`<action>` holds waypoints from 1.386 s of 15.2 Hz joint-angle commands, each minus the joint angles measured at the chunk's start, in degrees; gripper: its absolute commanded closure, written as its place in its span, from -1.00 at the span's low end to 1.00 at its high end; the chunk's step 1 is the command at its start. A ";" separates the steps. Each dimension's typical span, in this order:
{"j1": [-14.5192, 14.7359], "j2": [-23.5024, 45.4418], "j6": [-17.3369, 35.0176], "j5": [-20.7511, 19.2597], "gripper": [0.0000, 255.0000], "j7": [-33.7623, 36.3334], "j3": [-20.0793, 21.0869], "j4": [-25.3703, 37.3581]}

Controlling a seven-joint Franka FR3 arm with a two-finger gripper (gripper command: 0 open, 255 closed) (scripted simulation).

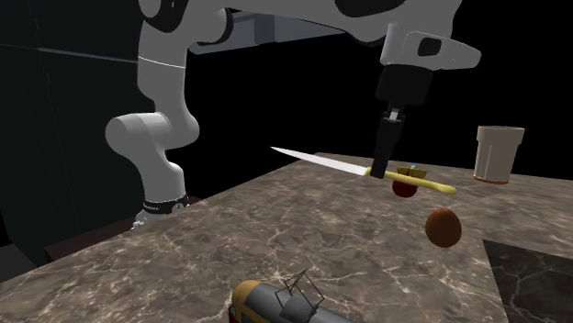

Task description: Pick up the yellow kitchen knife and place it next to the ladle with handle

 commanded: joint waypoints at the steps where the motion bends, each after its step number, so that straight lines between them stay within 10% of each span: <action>1: 1.43 -1.77 0.60 0.20 1.00 2.42 0.89 -2.56; 21: 15.69 -7.44 1.99 3.26 1.00 26.88 11.65 -10.46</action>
